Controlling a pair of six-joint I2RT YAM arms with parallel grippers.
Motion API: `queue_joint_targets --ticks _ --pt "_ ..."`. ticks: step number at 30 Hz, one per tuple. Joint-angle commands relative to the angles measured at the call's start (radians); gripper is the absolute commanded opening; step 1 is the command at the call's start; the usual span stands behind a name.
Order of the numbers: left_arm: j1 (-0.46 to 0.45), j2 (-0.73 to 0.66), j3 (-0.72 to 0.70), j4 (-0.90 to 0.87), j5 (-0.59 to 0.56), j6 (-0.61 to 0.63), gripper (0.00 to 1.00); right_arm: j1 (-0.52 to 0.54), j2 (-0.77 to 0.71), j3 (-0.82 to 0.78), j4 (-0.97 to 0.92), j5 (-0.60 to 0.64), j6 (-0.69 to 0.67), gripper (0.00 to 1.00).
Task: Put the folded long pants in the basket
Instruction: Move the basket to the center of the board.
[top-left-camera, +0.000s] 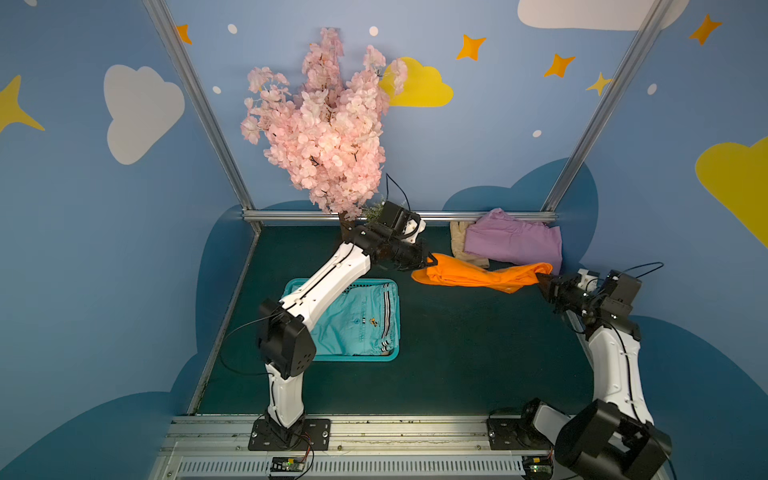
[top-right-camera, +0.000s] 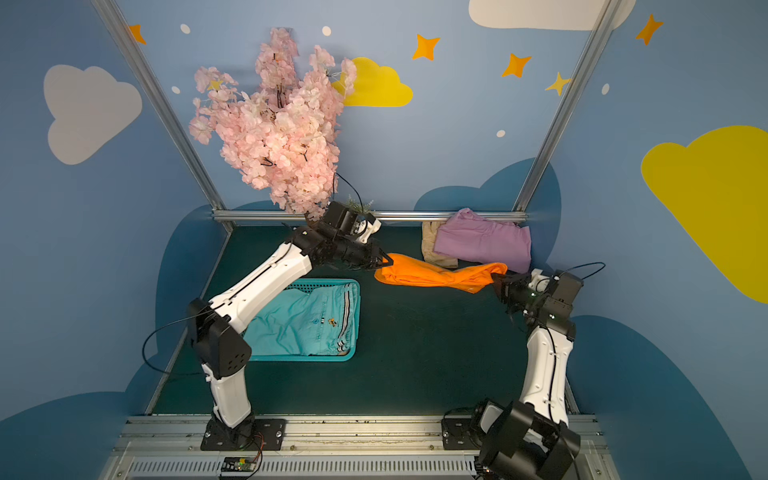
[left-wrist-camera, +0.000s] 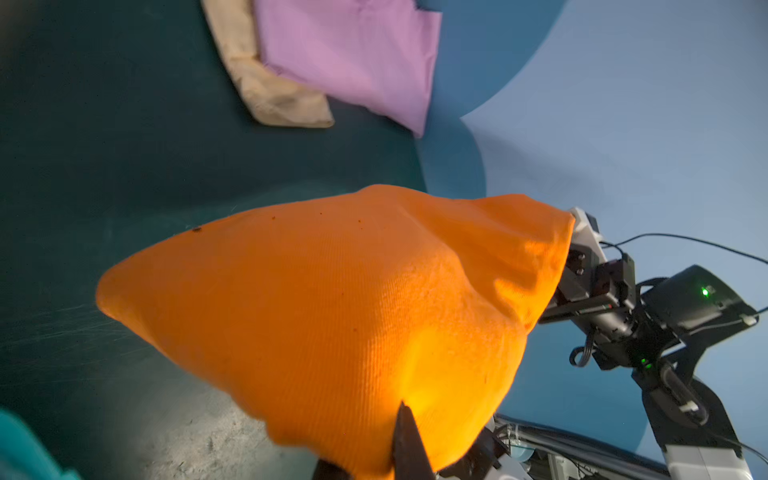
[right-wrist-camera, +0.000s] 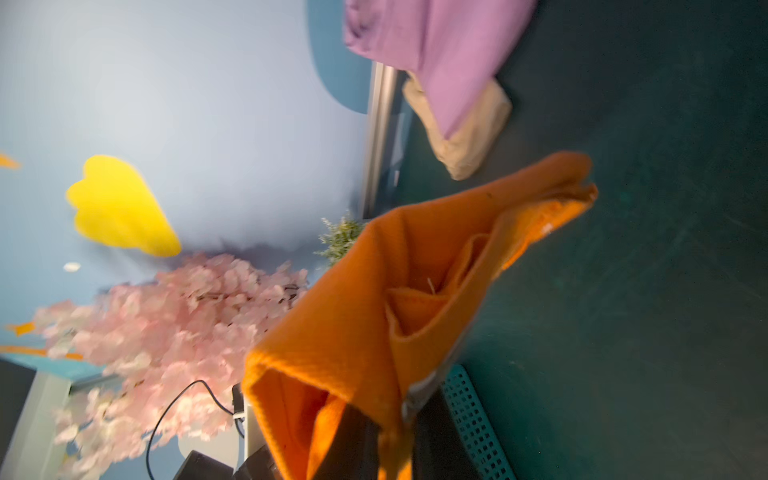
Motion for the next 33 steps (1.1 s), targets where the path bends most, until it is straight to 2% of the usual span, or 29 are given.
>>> queue_joint_targets --ticks 1,4,6,8,13,16,18,20,21,28,30,33 --pt "-0.010 -0.044 -0.152 0.018 0.002 0.029 0.03 -0.016 -0.051 -0.024 -0.124 0.115 -0.066 0.00" --pt "-0.025 0.002 -0.309 0.126 0.063 -0.023 0.03 -0.027 -0.063 -0.246 -0.011 0.165 0.007 0.00" --pt "-0.056 0.048 -0.393 0.188 0.054 -0.047 0.02 -0.056 -0.052 -0.379 0.049 0.179 0.003 0.00" --pt "-0.090 0.095 -0.444 0.233 0.041 -0.059 0.02 -0.083 -0.023 -0.442 0.067 0.175 -0.038 0.00" --pt "-0.148 0.196 -0.502 0.243 0.006 -0.087 0.04 -0.177 0.094 -0.419 -0.095 0.139 -0.270 0.00" --pt "-0.158 0.194 -0.523 0.178 -0.042 -0.098 0.18 -0.223 0.170 -0.402 -0.145 0.093 -0.350 0.03" --pt "-0.160 0.162 -0.532 0.144 -0.079 -0.091 0.39 -0.244 0.224 -0.387 -0.172 0.071 -0.405 0.23" --pt "-0.158 0.132 -0.520 0.101 -0.133 -0.082 0.52 -0.256 0.264 -0.370 -0.193 0.062 -0.449 0.34" --pt "-0.157 0.120 -0.510 0.084 -0.151 -0.075 0.55 -0.261 0.275 -0.361 -0.201 0.064 -0.465 0.38" --pt "-0.120 0.137 -0.431 0.032 -0.203 -0.065 0.57 -0.250 0.181 -0.302 -0.319 0.199 -0.533 0.66" --pt "-0.104 0.137 -0.426 0.040 -0.217 -0.069 0.57 -0.241 0.137 -0.280 -0.358 0.273 -0.555 0.78" --pt "-0.069 0.126 -0.447 0.036 -0.231 -0.080 0.57 -0.221 0.120 -0.278 -0.366 0.319 -0.558 0.81"
